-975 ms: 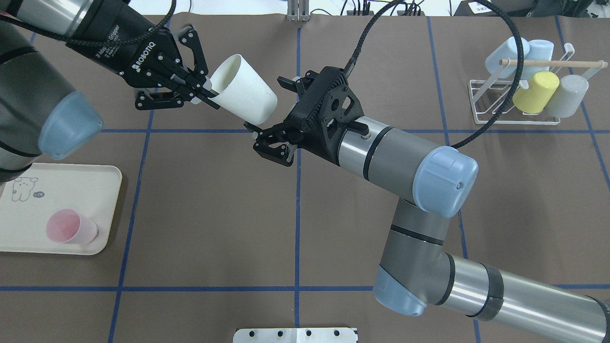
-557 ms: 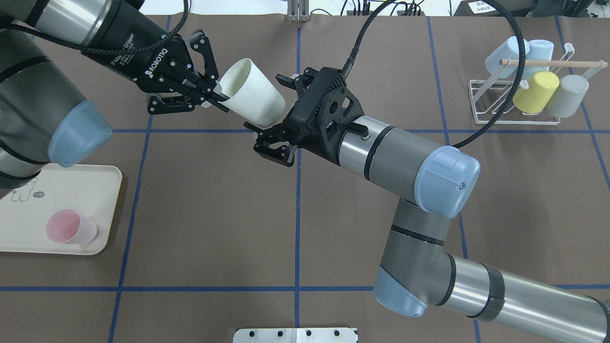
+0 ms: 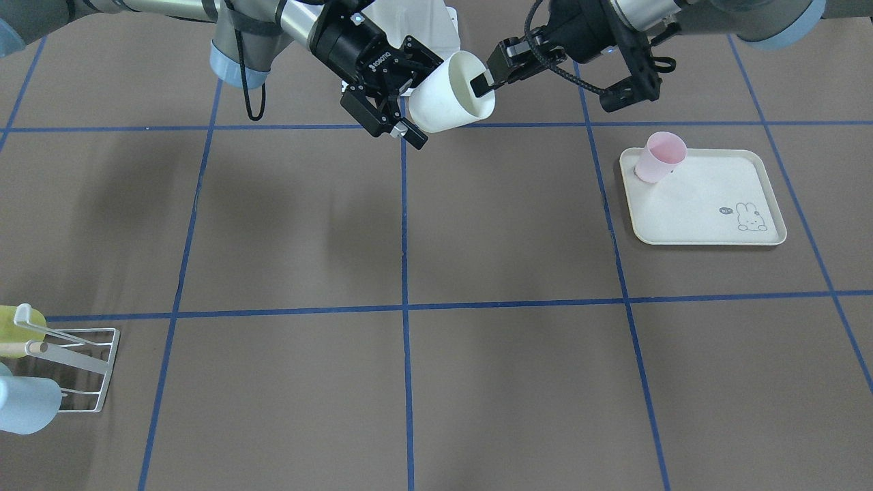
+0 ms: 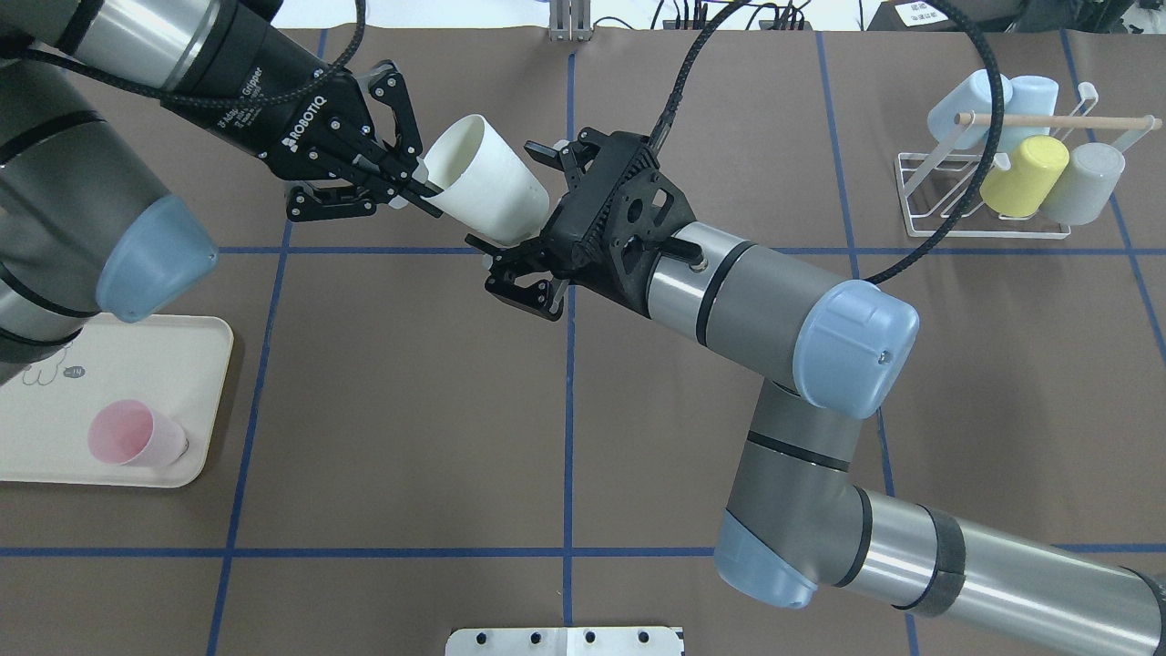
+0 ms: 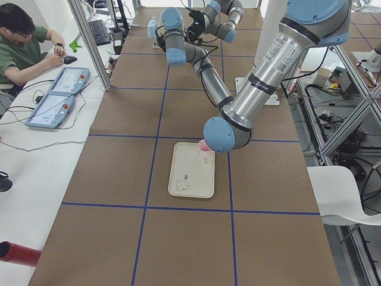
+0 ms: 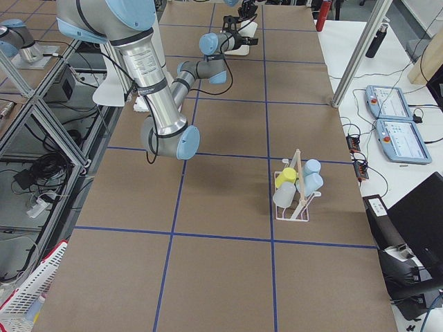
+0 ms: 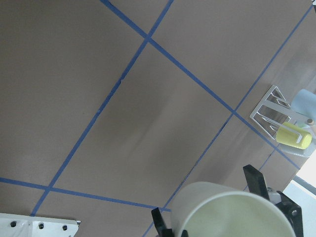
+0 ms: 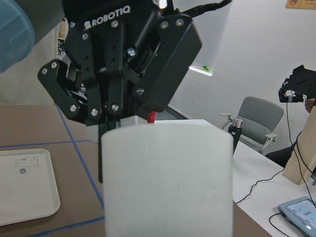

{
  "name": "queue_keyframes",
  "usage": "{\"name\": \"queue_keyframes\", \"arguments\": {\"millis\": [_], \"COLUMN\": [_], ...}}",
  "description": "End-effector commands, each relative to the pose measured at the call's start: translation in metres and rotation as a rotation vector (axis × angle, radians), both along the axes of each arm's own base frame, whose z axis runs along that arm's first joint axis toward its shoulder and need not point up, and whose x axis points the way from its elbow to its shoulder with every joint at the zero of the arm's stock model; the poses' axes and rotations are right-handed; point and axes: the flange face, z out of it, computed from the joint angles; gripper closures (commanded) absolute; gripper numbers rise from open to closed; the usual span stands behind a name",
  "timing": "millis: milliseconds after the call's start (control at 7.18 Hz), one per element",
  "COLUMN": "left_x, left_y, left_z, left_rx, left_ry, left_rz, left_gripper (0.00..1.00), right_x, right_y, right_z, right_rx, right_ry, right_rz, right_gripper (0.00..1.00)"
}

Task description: Transfer IKEA cup to right arm and place on rack

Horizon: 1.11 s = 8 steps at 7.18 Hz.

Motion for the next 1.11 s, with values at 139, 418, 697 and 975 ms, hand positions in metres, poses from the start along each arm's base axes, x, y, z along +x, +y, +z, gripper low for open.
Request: {"name": "queue_keyframes", "arguments": {"millis": [139, 418, 697, 975], "left_x": [0.0007, 0.0017, 0.0035, 0.0036], "left_y": [-0.0003, -0.0016, -0.0040, -0.0043], "left_z": [0.0000, -0.0003, 0.0012, -0.0017], "left_rx": [0.000, -0.002, -0.006, -0.003], "left_ry": [0.000, -0.001, -0.005, -0.002], "left_rz": [-0.001, -0.001, -0.001, -0.001], "left_gripper": [1.00, 1.00, 1.00, 1.00], "right_x": [-0.0032, -0.0024, -0.0024, 0.0024], "right_y": [0.0044, 0.0055, 0.0055, 0.0070], "right_z": [0.0005, -0.0023, -0.0023, -0.0047], "right_rx": [0.003, 0.022, 0.022, 0.030], "right_ry": [0.004, 0.011, 0.011, 0.011], "right_rz": [-0.009, -0.003, -0.003, -0.001], "right_gripper": [0.07, 0.10, 0.11, 0.22]}}
